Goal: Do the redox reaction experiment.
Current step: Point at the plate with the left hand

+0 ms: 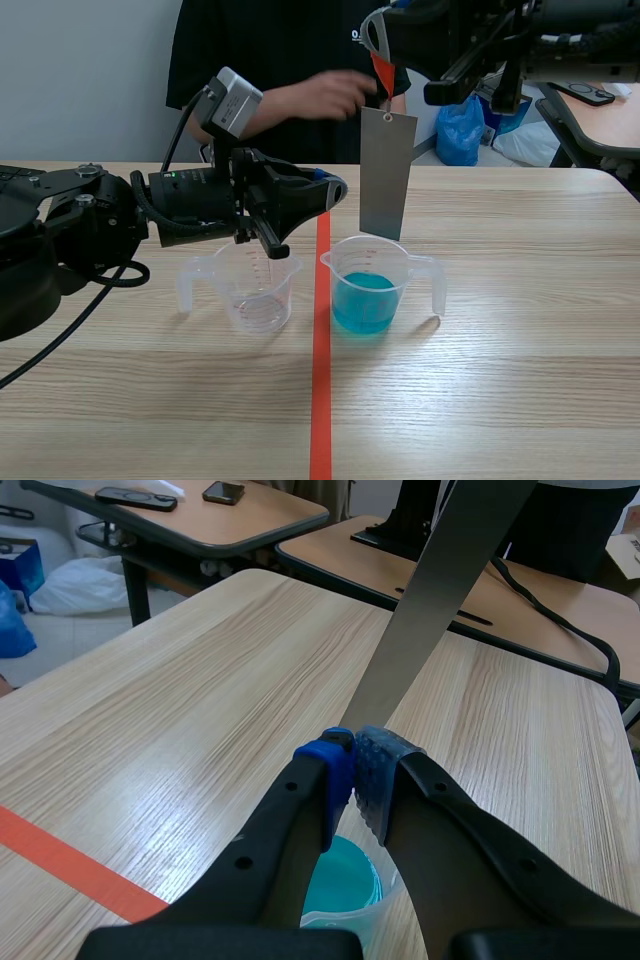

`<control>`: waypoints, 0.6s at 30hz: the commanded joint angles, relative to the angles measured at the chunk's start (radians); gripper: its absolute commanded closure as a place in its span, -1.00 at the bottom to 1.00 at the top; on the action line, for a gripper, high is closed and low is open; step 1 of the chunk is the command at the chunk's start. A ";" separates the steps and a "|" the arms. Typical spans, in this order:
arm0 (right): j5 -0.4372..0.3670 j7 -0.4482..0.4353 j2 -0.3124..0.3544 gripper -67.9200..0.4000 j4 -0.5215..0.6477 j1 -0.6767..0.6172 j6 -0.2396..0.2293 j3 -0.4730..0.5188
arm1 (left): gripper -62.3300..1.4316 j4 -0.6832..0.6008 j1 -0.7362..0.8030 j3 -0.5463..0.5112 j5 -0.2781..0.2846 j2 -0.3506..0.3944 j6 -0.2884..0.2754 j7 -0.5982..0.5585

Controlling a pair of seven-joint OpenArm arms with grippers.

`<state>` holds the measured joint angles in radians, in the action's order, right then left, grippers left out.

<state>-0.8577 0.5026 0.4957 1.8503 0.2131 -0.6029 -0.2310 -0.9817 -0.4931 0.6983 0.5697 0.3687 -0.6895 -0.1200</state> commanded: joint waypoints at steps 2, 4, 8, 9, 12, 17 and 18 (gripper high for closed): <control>-0.014 -0.015 0.008 0.95 0.002 0.022 0.003 0.001 | 0.84 -0.023 -0.014 -0.001 0.014 -0.005 -0.004 -0.010; -0.014 -0.015 0.008 0.95 0.002 0.022 0.003 0.001 | 0.84 -0.023 -0.014 -0.001 0.014 -0.005 -0.004 -0.010; -0.014 -0.015 0.008 0.95 0.002 0.022 0.003 0.001 | 0.84 -0.023 -0.014 -0.001 0.014 -0.005 -0.004 -0.010; -0.014 -0.015 0.008 0.95 0.002 0.022 0.003 0.001 | 0.84 -0.023 -0.014 -0.001 0.014 -0.005 -0.004 -0.010; -0.014 -0.015 0.008 0.95 0.002 0.022 0.003 0.001 | 0.84 -0.023 -0.011 -0.001 0.014 -0.005 -0.004 -0.011; -0.014 -0.016 0.008 0.95 0.002 0.022 0.003 0.001 | 0.84 -0.023 -0.005 -0.001 0.014 -0.005 0.014 -0.015; -0.014 -0.016 0.008 0.95 0.002 0.022 0.003 0.001 | 0.84 -0.023 -0.005 -0.001 0.014 -0.005 0.014 -0.015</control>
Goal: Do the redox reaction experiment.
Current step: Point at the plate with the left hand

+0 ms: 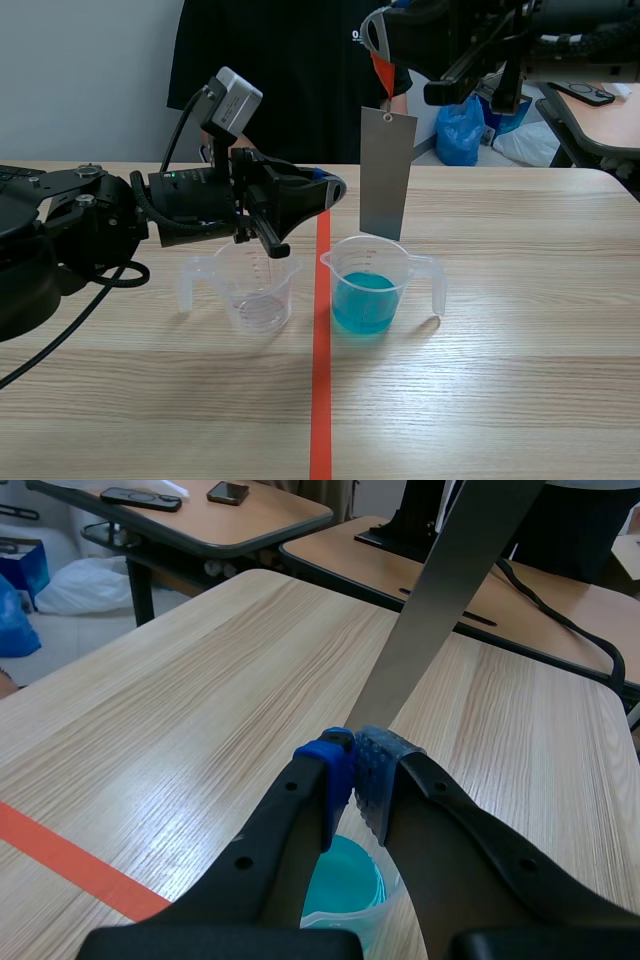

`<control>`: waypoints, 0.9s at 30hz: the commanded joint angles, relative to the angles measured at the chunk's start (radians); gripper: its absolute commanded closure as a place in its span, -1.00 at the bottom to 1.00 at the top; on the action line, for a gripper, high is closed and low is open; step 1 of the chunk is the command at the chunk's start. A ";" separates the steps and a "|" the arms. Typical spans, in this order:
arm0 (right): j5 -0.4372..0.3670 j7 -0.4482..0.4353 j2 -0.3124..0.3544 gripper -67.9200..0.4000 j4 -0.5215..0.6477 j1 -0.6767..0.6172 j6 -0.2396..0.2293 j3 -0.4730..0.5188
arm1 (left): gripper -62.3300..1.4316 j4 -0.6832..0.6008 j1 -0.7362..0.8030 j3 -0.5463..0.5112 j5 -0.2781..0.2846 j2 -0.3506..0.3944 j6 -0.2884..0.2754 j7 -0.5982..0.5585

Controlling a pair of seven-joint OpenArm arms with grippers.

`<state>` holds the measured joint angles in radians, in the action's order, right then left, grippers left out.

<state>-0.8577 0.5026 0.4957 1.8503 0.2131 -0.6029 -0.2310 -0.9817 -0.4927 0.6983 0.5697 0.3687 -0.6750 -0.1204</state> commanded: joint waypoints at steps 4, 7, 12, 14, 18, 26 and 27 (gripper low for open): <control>-0.014 -0.016 0.008 0.95 0.002 0.022 0.003 0.001 | 0.84 -0.019 -0.006 -0.001 0.014 -0.005 0.001 -0.017; -0.014 -0.016 0.008 0.95 0.002 0.022 0.003 0.001 | 0.84 -0.003 -0.006 -0.001 0.014 -0.006 0.012 -0.019; -0.015 -0.016 0.008 0.95 0.002 0.022 0.003 0.001 | 0.84 0.035 -0.006 -0.001 0.014 -0.006 0.011 -0.040; -0.015 -0.017 0.008 0.95 0.002 0.022 0.003 0.001 | 0.84 0.045 -0.006 -0.001 0.014 -0.005 0.011 -0.046; -0.015 -0.018 0.008 0.95 0.002 0.022 0.003 0.001 | 0.84 0.053 -0.006 -0.001 -0.002 -0.002 0.011 -0.047; -0.015 -0.019 0.008 0.95 0.002 0.022 0.003 0.001 | 0.84 0.053 0.040 -0.016 -0.065 0.130 0.037 -0.163; -0.015 -0.019 0.008 0.95 0.002 0.022 0.003 0.001 | 0.84 0.053 0.058 -0.022 -0.065 0.156 0.044 -0.185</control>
<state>-0.8577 0.5022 0.4957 1.8503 0.2131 -0.6029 -0.2310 -0.9157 -0.4484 0.6952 0.4908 0.4885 -0.6353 -0.2905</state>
